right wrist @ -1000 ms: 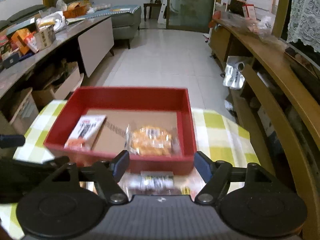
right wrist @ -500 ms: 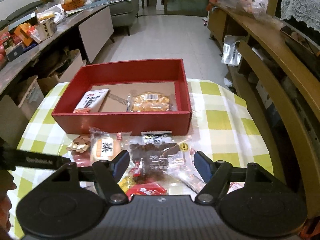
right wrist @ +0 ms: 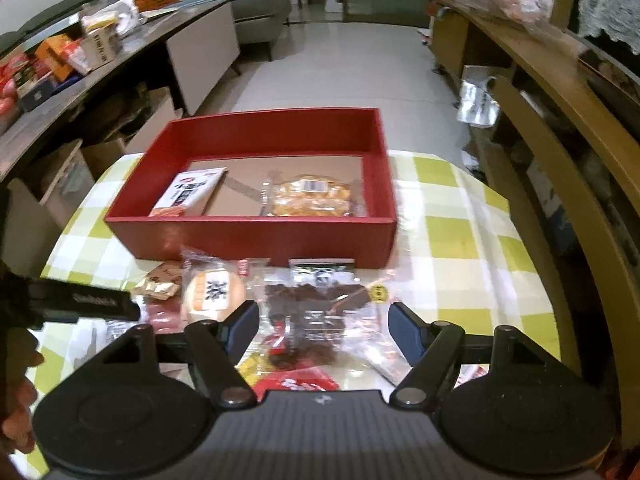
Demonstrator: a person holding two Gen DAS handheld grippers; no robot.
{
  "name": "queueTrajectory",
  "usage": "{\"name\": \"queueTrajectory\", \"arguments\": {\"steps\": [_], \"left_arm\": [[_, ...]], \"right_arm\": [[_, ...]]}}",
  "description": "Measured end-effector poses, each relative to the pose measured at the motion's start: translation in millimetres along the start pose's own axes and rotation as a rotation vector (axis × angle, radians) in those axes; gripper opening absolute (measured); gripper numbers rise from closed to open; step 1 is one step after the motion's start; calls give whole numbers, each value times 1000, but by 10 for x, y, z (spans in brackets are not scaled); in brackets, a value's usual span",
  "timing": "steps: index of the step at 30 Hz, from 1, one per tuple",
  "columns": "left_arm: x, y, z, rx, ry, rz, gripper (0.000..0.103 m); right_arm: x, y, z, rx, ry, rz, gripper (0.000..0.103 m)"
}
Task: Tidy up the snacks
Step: 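Move the left tool to the foil sachet and grasp it, then grasp the round bun pack with the right tool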
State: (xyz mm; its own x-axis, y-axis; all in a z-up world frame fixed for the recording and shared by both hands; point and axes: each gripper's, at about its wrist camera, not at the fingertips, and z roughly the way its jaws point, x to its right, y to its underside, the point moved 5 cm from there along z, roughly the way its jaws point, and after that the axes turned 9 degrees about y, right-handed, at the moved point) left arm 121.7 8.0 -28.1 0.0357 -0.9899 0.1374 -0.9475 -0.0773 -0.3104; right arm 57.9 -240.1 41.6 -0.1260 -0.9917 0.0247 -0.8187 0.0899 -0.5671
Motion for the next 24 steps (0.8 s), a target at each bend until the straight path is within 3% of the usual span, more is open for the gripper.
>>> {"name": "queueTrajectory", "arguments": {"steps": [4,6,10,17,21,24], "left_arm": [[-72,66,177,-5,-24,-30,92],[-65,69,150,2,-20,-29,88],[-76,121,67,-21,29,-14,69],[-89,276,-8,-25,21,69,61],[-64,280,9,-18,11,114,65],[-45,279,18,-7,-31,149,79]], "right_arm": [[-149,6,55,-16,-17,-27,77],[-219,7,78,-20,-30,-37,77],[-379,-13,148,-42,-62,-52,77],[-649,-58,330,-80,-107,-56,77],[-796,-68,370,-39,-65,-122,77],[-864,-88,430,-27,-61,-139,77]]}}
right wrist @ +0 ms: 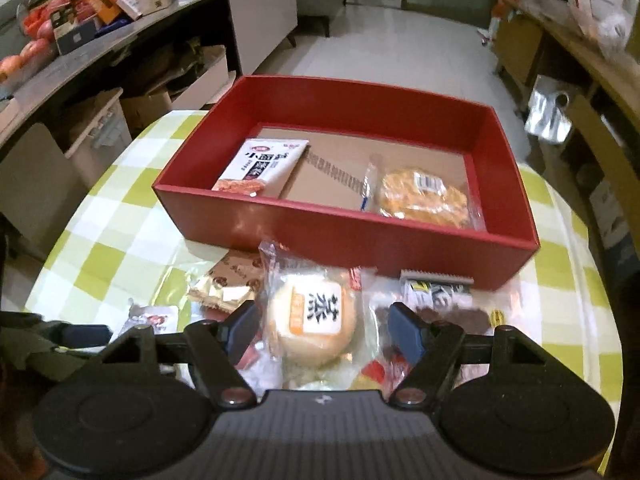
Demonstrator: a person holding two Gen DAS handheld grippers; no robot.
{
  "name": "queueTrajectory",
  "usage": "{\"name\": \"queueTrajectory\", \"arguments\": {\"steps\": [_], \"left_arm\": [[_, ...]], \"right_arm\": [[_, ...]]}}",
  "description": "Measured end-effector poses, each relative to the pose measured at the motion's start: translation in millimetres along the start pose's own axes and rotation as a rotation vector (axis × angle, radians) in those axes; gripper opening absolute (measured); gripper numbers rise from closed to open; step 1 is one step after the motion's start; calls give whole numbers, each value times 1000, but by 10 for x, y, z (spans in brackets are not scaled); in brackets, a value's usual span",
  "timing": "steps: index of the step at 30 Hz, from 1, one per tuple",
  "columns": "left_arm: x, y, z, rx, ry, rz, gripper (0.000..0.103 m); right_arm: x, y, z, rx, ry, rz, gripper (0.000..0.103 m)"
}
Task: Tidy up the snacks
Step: 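Grasp the round bun pack with the right tool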
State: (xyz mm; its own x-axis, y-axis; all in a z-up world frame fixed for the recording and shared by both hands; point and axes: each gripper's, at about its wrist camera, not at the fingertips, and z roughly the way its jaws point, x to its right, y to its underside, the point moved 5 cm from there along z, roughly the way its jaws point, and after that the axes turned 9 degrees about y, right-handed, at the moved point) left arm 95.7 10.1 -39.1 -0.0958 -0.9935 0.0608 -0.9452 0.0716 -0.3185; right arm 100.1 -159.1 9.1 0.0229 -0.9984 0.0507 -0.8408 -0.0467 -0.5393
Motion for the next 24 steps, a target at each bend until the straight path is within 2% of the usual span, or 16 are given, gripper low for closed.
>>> {"name": "queueTrajectory", "arguments": {"steps": [2,4,9,12,15,16,17,18,21,24], "left_arm": [[-9,2,24,11,-54,29,97],[-49,8,63,21,-78,39,103],[-199,9,102,-3,-2,-38,103],[-162,5,55,-4,41,-25,89],[-95,-11,19,-3,59,-2,79],[-74,-11,14,-1,63,4,74],[-36,-14,-2,1,70,11,66],[-13,-17,-11,-1,83,17,62],[1,-9,-7,-4,84,23,62],[-37,-23,9,-16,92,20,61]], "right_arm": [[-77,-6,47,0,2,-31,77],[-147,-5,86,14,25,-73,77],[-243,66,259,0,43,-116,80],[-180,86,347,-40,22,-61,87],[-77,102,401,-94,-34,16,86],[-45,106,400,-98,-55,33,78],[-37,107,392,-103,-67,36,64],[-29,115,386,-113,-72,37,64],[-52,146,340,-109,-57,-2,63],[-55,172,270,-110,-80,-15,63]]}}
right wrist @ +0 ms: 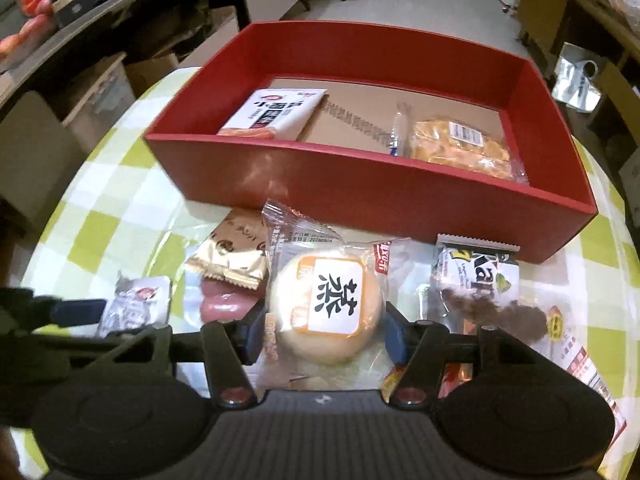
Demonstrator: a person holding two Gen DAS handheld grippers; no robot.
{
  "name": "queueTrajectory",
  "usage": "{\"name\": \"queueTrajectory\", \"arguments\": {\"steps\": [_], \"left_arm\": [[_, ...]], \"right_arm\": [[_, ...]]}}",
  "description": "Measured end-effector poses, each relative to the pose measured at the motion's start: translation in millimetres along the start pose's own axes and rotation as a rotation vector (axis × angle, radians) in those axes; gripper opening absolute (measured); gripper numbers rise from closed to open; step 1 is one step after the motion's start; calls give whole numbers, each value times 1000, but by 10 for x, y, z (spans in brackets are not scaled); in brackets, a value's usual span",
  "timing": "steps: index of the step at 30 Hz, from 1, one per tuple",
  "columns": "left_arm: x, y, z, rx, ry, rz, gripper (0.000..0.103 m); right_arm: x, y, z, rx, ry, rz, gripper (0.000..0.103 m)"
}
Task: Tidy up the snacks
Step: 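Grasp the round bun pack with the right tool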
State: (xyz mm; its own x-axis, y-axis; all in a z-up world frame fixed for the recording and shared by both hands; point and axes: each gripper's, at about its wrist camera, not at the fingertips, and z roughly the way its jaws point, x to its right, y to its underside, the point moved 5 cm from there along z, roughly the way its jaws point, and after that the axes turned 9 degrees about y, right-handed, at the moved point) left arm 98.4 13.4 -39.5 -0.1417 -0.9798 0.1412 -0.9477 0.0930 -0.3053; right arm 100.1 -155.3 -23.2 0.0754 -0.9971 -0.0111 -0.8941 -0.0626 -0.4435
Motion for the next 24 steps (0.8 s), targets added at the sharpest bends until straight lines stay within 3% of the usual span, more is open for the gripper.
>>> {"name": "queueTrajectory", "arguments": {"steps": [6,9,11,13,15,17,21,24], "left_arm": [[2,-11,-28,2,26,9,60],[21,-15,7,17,-3,30,70],[30,-19,26,28,-72,67,96],[-22,-13,68,37,-107,53,102],[-48,-17,39,25,-44,12,87],[3,-22,-20,19,-16,21,62],[118,7,-60,6,-8,50,61],[212,19,-157,50,-41,110,61]], "right_arm": [[44,-11,-156,32,-3,10,62],[-5,21,-72,6,-2,3,63],[-43,42,-9,-7,7,-25,63],[-30,41,26,-3,27,-25,63],[-14,49,37,-5,28,-22,63],[-9,48,-7,4,21,-25,62],[26,27,-164,49,13,-18,62],[75,-7,-297,85,2,0,62]]}}
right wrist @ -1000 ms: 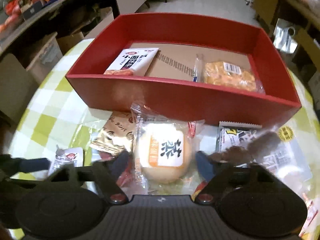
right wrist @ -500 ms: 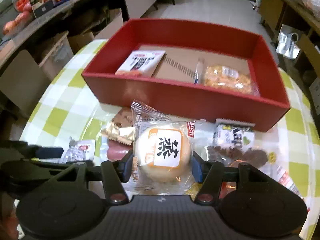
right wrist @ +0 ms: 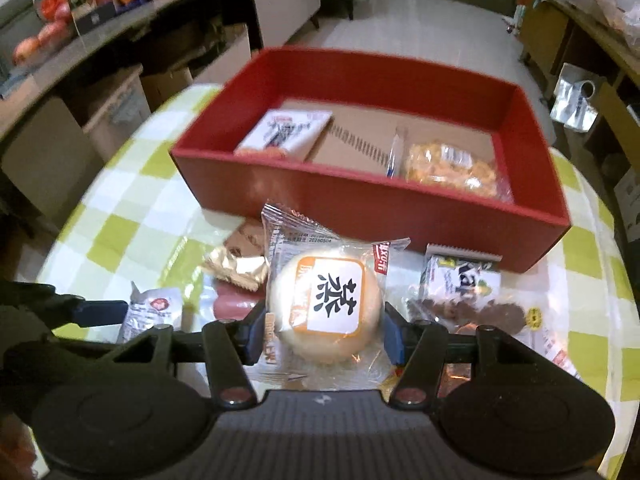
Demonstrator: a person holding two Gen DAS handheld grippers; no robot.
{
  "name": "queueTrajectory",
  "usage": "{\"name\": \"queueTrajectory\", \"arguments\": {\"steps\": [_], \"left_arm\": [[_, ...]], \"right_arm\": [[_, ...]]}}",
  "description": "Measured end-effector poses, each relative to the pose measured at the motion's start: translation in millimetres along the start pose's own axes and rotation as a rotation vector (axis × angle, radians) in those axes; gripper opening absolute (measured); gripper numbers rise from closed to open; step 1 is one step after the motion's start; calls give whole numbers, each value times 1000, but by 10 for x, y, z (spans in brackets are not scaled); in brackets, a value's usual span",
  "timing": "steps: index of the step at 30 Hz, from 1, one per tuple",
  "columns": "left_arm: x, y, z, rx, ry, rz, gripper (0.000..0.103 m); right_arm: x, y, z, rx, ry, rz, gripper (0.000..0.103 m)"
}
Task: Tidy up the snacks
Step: 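Carry the foil sachet with the left tool while the right tool carries the bun pack into the box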
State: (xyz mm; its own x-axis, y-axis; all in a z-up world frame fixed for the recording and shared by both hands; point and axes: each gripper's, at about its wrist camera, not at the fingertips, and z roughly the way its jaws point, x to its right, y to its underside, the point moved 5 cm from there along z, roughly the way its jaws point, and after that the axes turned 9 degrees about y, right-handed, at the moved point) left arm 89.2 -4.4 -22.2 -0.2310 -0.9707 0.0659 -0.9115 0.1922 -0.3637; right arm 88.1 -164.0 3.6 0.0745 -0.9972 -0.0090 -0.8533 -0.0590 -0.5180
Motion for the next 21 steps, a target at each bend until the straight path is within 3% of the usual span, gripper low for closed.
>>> {"name": "queueTrajectory", "arguments": {"steps": [6,21], "left_arm": [[187,-85,-270,143,-101,119,61],[284,-227,-405,229,-150,163,61]], "right_arm": [[26,-60,-201,65,10,-5,62],[65,-143,-439,152,28,-5,62]]}}
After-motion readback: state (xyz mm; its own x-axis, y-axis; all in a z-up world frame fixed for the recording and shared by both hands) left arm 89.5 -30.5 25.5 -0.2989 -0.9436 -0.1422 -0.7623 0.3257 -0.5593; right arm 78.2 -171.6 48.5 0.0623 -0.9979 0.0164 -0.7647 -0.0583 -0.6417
